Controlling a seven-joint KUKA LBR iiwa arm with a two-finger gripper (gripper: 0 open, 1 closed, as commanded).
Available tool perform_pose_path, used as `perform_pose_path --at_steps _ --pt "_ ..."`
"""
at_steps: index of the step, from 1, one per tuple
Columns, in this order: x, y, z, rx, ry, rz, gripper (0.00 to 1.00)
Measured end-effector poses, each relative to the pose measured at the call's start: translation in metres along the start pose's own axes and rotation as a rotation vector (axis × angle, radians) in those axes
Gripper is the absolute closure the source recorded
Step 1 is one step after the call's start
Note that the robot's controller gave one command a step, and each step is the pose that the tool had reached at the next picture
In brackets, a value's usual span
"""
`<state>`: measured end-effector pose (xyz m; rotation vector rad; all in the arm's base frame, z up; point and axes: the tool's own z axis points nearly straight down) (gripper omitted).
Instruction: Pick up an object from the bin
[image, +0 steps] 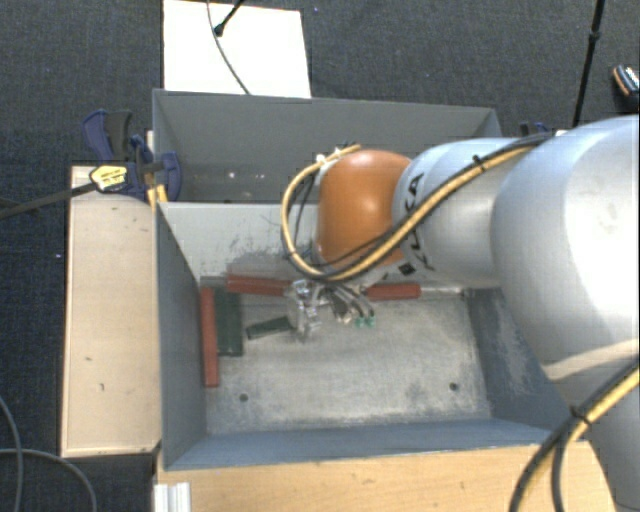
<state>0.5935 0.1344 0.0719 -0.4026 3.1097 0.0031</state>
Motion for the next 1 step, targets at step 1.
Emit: perform_pose_path --at_steps 1 --pt "0.0014 0.0001 0.0015 0.000 0.004 0.000 0.00"
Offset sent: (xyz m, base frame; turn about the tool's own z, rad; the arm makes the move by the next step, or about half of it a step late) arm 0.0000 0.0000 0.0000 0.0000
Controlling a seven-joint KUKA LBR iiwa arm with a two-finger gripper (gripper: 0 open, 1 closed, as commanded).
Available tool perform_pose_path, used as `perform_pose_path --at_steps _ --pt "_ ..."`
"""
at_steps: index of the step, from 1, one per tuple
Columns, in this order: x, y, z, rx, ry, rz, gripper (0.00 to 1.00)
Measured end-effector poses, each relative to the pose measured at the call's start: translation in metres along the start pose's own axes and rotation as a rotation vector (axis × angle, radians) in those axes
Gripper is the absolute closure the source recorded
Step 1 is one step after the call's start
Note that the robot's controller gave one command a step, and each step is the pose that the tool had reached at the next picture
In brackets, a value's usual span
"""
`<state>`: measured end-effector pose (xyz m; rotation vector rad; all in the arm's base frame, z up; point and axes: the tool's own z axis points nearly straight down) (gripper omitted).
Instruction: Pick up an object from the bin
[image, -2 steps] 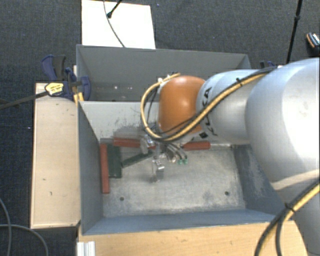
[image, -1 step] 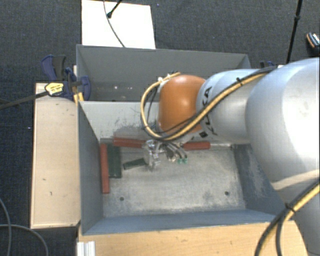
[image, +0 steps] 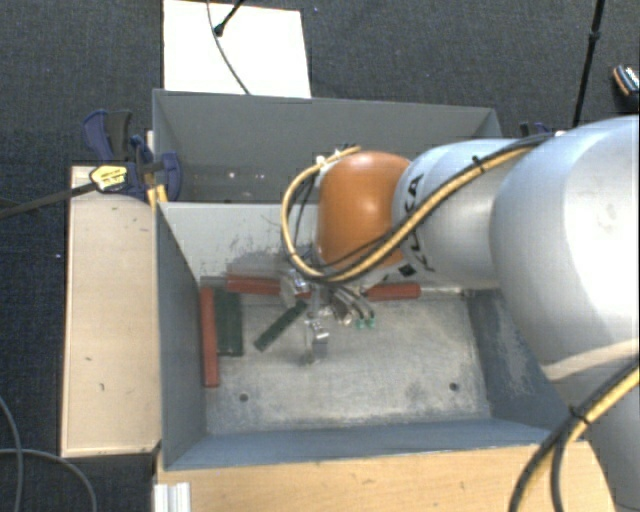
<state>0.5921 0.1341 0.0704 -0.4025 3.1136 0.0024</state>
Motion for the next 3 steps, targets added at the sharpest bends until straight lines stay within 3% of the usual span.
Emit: perform_pose_path --at_steps 1,2,3 --pt "-0.0011 0.0000 -0.0012 0.000 -0.003 0.001 1.00" --pt "0.0000 0.0000 0.0000 0.000 0.000 0.001 0.00" --pt "-0.0010 0.0000 -0.0011 0.000 -0.003 0.002 1.00"
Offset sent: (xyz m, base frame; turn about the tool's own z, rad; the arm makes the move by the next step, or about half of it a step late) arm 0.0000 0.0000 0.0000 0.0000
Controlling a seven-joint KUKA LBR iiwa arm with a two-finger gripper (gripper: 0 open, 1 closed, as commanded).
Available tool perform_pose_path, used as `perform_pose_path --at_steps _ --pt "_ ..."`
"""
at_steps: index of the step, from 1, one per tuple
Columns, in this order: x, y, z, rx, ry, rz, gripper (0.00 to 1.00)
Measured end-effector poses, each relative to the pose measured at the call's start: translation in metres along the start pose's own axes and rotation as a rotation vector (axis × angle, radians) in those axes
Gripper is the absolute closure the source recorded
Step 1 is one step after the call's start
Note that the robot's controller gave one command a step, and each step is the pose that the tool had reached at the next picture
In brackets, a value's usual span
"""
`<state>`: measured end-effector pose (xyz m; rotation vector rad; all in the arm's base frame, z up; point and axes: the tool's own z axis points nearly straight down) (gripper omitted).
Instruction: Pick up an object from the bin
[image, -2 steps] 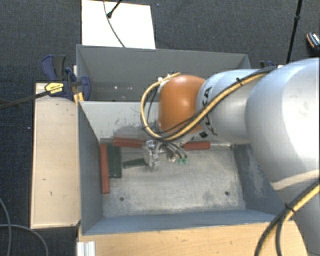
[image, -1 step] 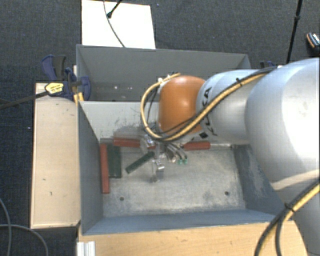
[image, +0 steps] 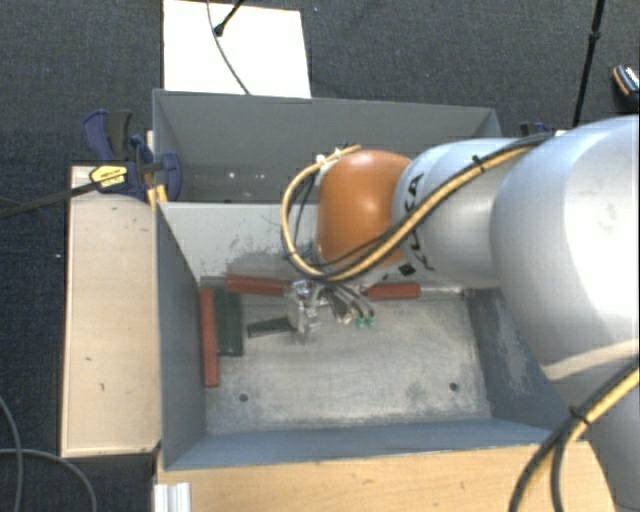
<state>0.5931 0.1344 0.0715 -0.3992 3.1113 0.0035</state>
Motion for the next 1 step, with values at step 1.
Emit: perform_pose_path --at_steps 1 --pt "0.0012 0.0000 0.0013 0.000 0.003 0.000 0.00"
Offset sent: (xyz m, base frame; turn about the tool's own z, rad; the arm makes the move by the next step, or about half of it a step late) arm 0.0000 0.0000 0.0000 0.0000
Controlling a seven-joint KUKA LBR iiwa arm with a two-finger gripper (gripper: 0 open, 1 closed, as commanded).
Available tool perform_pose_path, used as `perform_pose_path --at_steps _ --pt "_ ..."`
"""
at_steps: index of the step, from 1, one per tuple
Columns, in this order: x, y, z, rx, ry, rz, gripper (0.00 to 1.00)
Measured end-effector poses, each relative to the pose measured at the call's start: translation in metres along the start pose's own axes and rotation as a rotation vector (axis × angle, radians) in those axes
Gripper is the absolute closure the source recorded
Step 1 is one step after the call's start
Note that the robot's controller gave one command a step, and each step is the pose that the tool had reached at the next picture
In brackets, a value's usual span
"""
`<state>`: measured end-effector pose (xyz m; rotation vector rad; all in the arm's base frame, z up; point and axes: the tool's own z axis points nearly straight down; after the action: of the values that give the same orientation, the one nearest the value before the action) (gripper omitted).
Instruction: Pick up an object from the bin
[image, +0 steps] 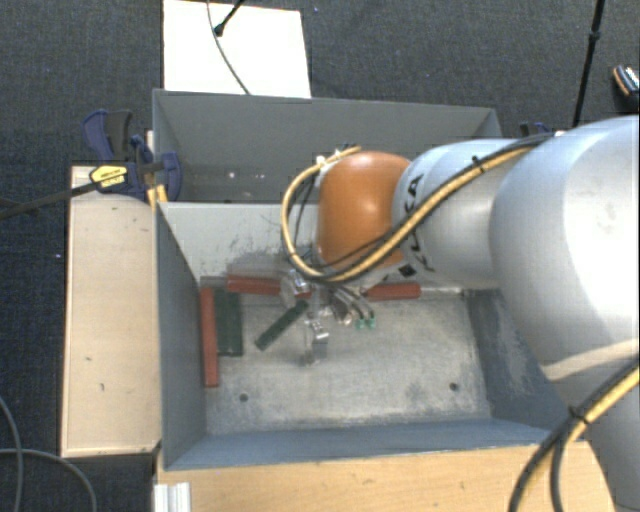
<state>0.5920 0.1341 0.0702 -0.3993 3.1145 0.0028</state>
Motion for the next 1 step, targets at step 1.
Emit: perform_pose_path --at_steps 1 --pt "-0.0012 -0.0001 -0.0013 0.000 -0.003 0.001 1.00"
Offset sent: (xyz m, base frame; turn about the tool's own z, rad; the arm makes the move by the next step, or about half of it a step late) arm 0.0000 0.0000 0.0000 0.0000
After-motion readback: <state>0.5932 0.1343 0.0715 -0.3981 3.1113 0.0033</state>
